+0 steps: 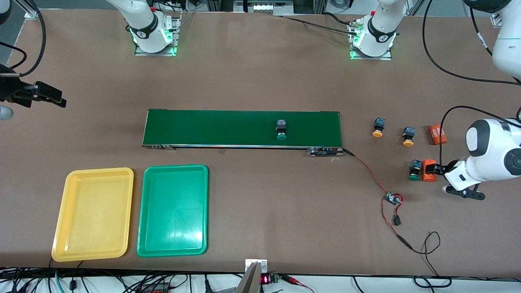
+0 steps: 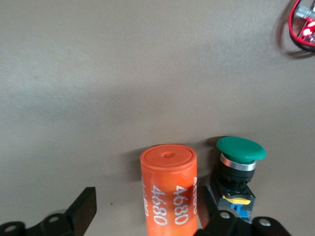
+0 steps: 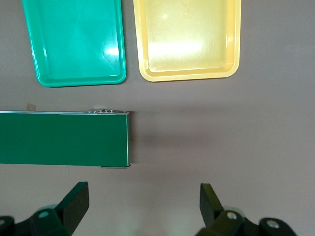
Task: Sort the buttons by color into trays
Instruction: 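Carry the orange cylinder to the belt and release it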
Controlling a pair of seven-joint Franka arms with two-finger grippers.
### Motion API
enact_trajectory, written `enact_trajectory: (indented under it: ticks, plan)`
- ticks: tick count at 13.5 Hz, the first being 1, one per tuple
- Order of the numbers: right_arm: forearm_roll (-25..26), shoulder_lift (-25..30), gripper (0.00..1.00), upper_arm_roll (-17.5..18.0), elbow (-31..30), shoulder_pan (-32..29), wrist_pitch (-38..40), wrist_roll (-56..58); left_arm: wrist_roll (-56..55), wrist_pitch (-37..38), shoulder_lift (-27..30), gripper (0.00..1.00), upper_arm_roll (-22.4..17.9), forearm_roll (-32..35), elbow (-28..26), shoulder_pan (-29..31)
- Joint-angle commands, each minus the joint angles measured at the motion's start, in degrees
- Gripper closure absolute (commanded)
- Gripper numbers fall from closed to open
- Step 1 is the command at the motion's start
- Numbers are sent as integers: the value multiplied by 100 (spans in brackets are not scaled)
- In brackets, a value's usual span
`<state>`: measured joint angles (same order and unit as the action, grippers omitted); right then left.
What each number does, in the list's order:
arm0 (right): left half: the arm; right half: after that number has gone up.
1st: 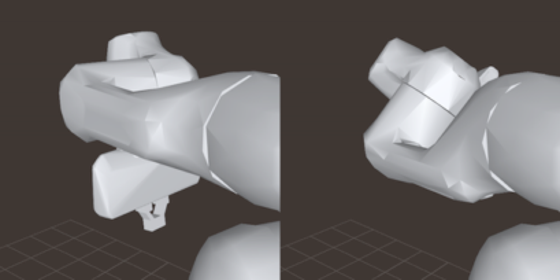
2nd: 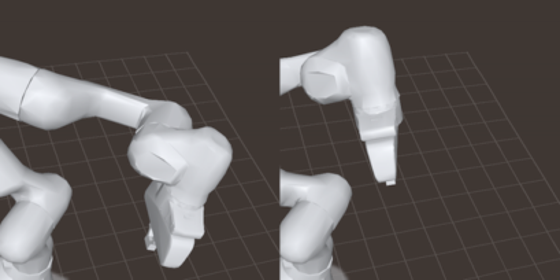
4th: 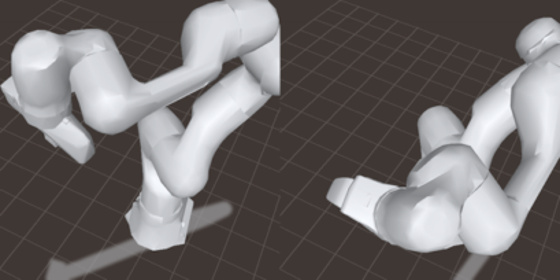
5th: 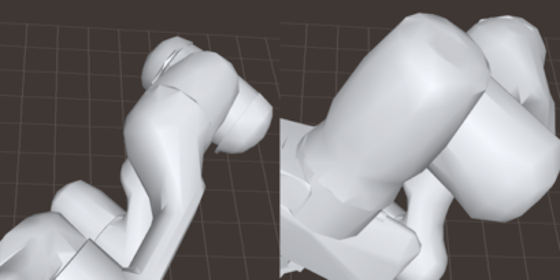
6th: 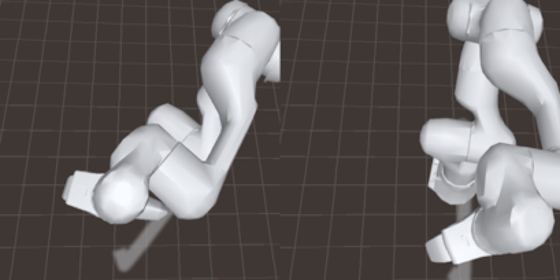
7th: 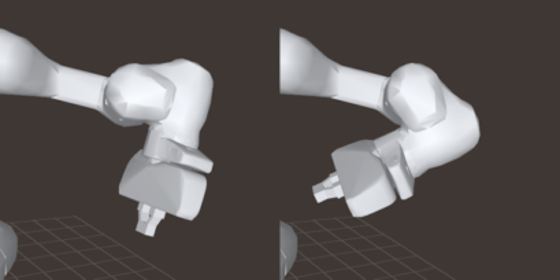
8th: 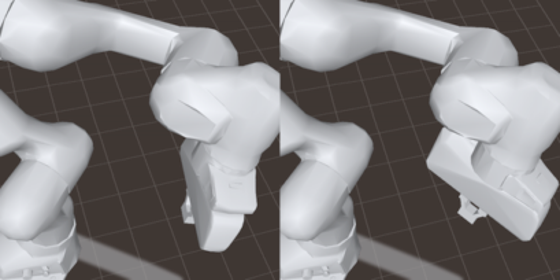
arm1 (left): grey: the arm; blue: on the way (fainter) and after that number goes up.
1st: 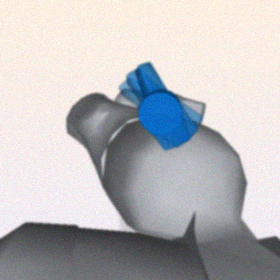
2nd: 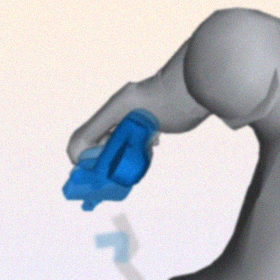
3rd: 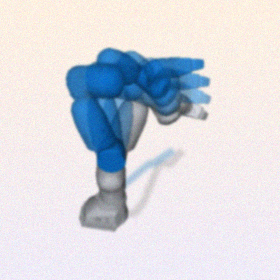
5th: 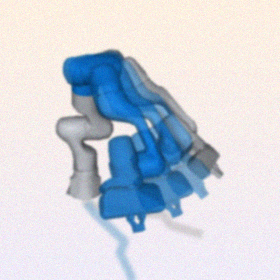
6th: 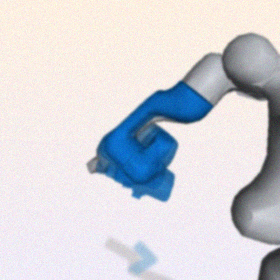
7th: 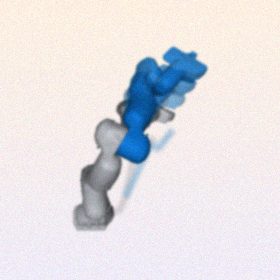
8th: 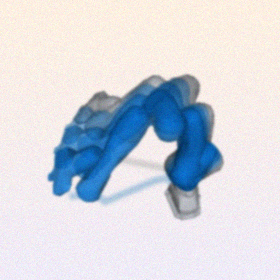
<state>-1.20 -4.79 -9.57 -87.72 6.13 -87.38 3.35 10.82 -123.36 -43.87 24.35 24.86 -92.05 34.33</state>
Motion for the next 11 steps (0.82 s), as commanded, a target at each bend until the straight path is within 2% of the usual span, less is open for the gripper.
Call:
enact_trajectory:
  ticks: [1,2,4,5,7,8,11]
  plan:
    - [23,92,0,-1,-35,-33,116,43,87,-47,-105,13,70,142,-103,153]
    - [14,83,0,-1,-26,-33,107,34,95,-39,-96,19,70,151,-111,153]
    - [14,75,0,-1,-35,-33,98,34,104,23,-87,52,79,142,-112,153]
    - [6,75,0,-1,-26,-24,89,25,122,32,-70,65,79,142,-112,153]
    - [6,75,0,8,-26,-7,72,8,113,215,79,74,149,151,-77,145]
    - [6,75,0,8,-26,-15,63,8,183,477,202,74,262,151,-42,145]
    - [6,66,0,8,-26,-24,63,8,1288,1119,545,78,868,125,-24,163]
